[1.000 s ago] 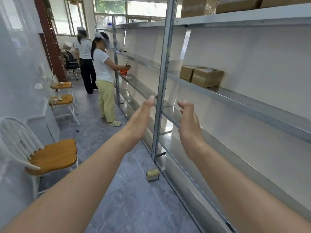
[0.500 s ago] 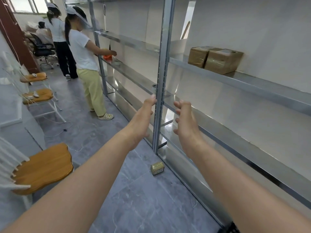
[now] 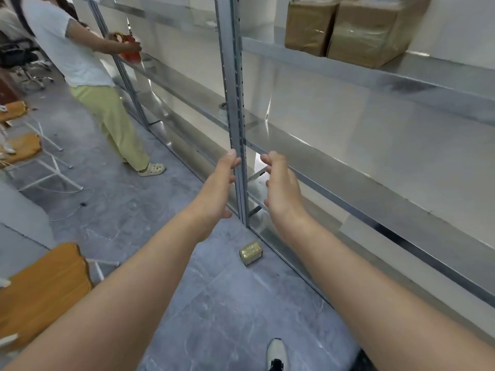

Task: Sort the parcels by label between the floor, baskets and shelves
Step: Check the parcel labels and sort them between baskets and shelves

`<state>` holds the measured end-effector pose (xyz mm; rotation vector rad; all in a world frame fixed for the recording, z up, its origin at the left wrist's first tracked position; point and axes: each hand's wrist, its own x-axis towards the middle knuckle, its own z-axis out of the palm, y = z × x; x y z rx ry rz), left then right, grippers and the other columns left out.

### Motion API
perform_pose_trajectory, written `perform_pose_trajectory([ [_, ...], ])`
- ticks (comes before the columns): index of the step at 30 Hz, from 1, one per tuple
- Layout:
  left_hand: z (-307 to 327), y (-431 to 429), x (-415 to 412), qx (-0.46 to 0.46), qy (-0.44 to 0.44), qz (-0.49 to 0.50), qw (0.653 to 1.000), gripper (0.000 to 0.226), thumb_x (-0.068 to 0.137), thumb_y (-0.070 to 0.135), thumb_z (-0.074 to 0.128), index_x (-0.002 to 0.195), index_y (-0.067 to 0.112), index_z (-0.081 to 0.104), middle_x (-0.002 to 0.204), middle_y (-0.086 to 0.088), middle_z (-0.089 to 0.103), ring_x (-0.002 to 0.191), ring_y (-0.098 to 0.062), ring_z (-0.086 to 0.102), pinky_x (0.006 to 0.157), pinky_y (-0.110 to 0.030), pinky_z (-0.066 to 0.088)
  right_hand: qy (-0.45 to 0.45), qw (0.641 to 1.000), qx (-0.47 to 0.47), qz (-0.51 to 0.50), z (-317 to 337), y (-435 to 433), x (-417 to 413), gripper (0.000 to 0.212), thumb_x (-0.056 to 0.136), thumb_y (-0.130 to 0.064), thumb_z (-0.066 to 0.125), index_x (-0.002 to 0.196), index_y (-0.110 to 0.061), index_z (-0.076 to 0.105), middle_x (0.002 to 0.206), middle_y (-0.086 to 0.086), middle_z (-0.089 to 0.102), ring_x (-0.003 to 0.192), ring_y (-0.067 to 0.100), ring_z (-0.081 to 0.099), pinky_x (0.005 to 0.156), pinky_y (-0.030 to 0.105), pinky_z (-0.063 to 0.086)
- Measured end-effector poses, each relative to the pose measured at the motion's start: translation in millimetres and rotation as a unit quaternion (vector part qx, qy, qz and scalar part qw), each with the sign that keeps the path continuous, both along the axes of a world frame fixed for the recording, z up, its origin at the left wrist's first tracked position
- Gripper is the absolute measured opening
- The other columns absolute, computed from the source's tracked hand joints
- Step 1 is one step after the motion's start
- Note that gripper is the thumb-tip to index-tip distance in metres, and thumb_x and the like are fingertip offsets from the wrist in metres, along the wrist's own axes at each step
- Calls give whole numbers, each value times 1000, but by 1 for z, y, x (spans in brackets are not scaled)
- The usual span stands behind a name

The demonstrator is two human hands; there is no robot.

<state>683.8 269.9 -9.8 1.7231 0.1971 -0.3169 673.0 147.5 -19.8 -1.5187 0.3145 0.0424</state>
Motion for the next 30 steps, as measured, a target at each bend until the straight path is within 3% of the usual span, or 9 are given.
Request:
perform_pose_trajectory([
  [4,-24,-18,47,-4,25,1,1000,60,96,75,27,141,44,52,150,3,45,138,-21,39,110,-61,40,9,1000,-6,-22,-24,-18,45,49,95,-63,35,124,-41,68,113,-34,56,130,10,56,121,50,43],
  [8,-51,-26,82,-5,52,-6,999,59,97,73,27,142,44,51,154,3,43,142,-19,37,110,-61,40,36,999,-8,-29,-51,-24,80,40,96,-61,36,109,-46,71,113,-31,61,121,5,60,119,52,46],
  [11,-76,-22,110,-9,80,-9,997,57,97,73,27,141,46,52,154,2,42,143,-19,37,111,-61,39,56,998,-16,-35,-76,-22,103,32,101,-57,37,94,-46,66,100,-33,60,107,-4,58,117,53,48],
  [13,-92,-16,131,-8,96,-11,995,58,96,74,27,140,46,53,154,2,43,144,-21,36,111,-62,38,77,996,-20,-37,-91,-16,121,36,96,-59,35,98,-44,67,99,-32,59,108,0,60,117,53,48],
  [16,-118,-3,168,-1,120,-29,992,57,97,74,24,138,47,52,156,2,41,144,-21,36,112,-61,38,120,991,-18,-52,-114,-1,152,56,84,-66,32,122,-42,67,114,-30,59,130,12,57,120,53,45],
  [19,-146,12,213,1,139,-57,989,56,99,71,22,140,44,51,152,5,43,132,-14,40,112,-60,37,148,984,-29,-92,-137,18,188,50,84,-66,32,105,-39,68,106,-32,58,124,14,61,117,54,47],
  [22,-175,28,261,6,173,-96,980,58,101,68,21,143,41,50,147,8,44,123,-12,39,113,-59,36,188,969,-42,-156,-167,40,227,55,83,-66,32,105,-34,71,103,-26,62,117,21,63,113,57,50],
  [26,-224,51,319,6,197,-155,968,53,100,69,20,137,44,50,146,11,42,130,-10,39,114,-56,34,207,954,-60,-210,-215,71,270,58,73,-75,29,102,-46,71,116,-27,66,125,16,63,114,55,49],
  [30,-289,64,365,28,229,-186,955,58,101,69,19,143,42,48,154,9,41,143,-14,35,114,-56,33,222,943,-43,-246,-277,87,300,52,80,-68,34,106,-45,73,114,-27,69,123,13,64,115,54,49],
])
